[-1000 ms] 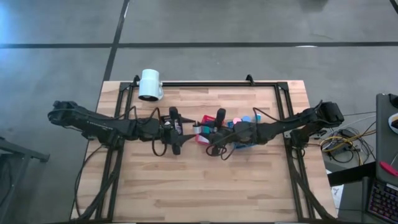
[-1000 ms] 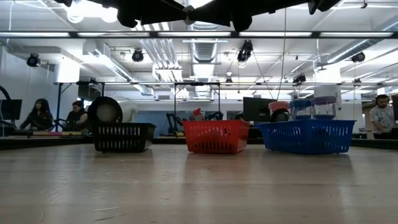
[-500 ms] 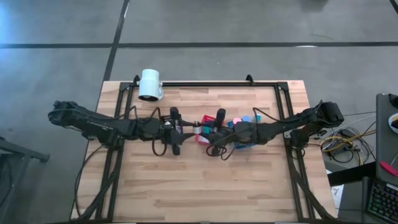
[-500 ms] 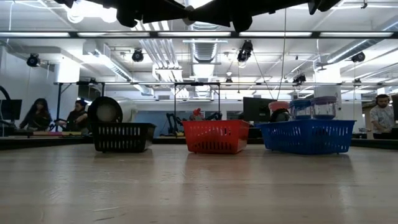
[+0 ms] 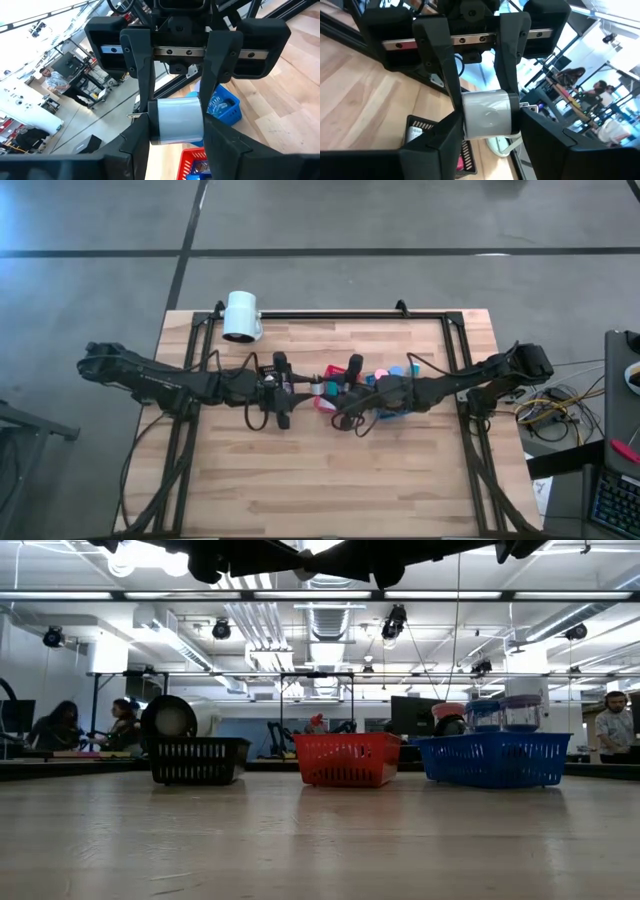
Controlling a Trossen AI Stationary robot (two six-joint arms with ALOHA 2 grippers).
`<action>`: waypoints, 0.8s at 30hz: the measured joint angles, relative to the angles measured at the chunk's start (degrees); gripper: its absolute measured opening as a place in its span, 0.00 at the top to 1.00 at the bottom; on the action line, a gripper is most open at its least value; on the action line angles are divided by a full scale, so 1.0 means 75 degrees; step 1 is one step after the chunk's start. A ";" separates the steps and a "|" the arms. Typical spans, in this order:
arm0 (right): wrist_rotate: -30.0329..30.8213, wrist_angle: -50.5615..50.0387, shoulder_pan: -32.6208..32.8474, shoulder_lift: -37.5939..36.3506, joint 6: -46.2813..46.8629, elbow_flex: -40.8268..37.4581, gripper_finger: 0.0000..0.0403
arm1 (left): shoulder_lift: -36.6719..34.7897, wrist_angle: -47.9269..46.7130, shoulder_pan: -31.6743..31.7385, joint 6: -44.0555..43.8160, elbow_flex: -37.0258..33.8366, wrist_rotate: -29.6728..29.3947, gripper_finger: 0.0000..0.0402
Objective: Pick & Place Office items
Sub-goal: Put the white and black charger adapter into the black bin
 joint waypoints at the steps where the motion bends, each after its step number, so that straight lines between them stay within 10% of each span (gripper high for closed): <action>1: -0.0005 -0.0005 0.0000 -0.0011 0.0103 0.0000 0.54 | 0.0000 -0.0003 0.0000 0.0000 0.0000 -0.0007 0.62; 14: -0.0141 -0.0053 0.0010 -0.0399 0.0540 -0.0048 0.47 | -0.0497 -0.0241 0.0003 -0.0257 -0.0006 -0.0060 0.62; 24: -0.2416 -0.1043 -0.0134 -0.2259 0.2334 -0.0735 0.54 | -0.2576 -0.1810 0.0009 -0.1436 -0.0312 0.0637 0.62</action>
